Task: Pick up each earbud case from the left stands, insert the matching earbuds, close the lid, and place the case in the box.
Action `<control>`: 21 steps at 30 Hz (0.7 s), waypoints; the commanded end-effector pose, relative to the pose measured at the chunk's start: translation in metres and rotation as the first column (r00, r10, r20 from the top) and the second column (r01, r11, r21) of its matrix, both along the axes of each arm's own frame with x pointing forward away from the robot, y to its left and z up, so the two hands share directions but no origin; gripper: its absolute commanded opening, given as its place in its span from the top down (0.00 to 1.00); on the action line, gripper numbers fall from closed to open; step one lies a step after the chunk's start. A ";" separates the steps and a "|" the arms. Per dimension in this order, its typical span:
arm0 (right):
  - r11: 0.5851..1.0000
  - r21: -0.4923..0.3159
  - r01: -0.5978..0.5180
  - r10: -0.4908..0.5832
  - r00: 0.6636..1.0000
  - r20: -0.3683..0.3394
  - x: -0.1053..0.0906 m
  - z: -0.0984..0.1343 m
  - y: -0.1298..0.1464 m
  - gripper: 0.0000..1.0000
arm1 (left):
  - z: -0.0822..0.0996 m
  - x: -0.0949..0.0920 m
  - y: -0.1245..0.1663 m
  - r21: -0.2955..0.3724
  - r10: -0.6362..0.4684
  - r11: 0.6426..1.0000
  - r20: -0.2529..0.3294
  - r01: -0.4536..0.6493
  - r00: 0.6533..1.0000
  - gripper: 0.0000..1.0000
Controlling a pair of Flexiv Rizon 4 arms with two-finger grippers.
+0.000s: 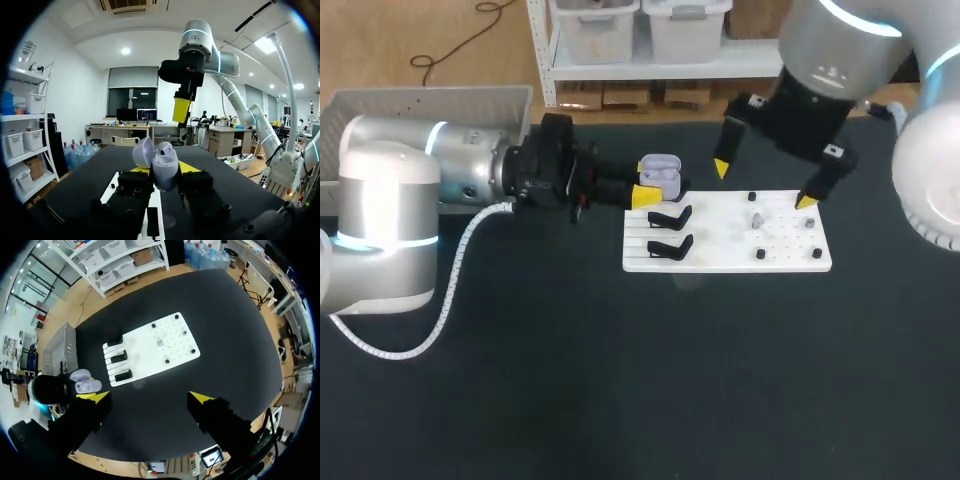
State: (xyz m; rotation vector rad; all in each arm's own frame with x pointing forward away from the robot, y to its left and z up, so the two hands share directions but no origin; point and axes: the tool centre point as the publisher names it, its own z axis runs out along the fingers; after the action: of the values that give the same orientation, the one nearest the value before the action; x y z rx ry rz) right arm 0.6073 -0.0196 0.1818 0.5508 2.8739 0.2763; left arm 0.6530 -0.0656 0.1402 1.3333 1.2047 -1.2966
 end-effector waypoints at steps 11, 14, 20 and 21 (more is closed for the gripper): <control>0.993 -0.089 -0.083 0.079 0.996 -0.051 0.028 -0.052 -0.035 0.00 | 0.000 0.001 0.000 0.001 -0.003 1.000 0.000 0.003 1.000 1.00; 0.990 -0.123 -0.071 0.062 0.995 -0.076 0.037 -0.061 -0.034 0.00 | 0.000 0.001 0.000 0.001 -0.003 1.000 0.000 0.003 1.000 1.00; 0.988 -0.137 -0.066 0.052 0.993 -0.102 0.052 -0.084 -0.029 0.00 | 0.000 0.001 0.000 0.001 -0.003 1.000 0.000 0.003 1.000 1.00; 0.988 -0.136 -0.065 0.051 0.993 -0.103 0.054 -0.088 -0.029 0.00 | 0.000 0.001 0.000 0.001 -0.003 1.000 0.000 0.003 1.000 1.00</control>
State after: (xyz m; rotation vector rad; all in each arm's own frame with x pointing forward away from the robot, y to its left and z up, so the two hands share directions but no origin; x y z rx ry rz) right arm 0.6455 -0.0544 0.1056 0.4665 2.9587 0.0698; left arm 0.6530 -0.0656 0.1402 1.3334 1.2046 -1.2966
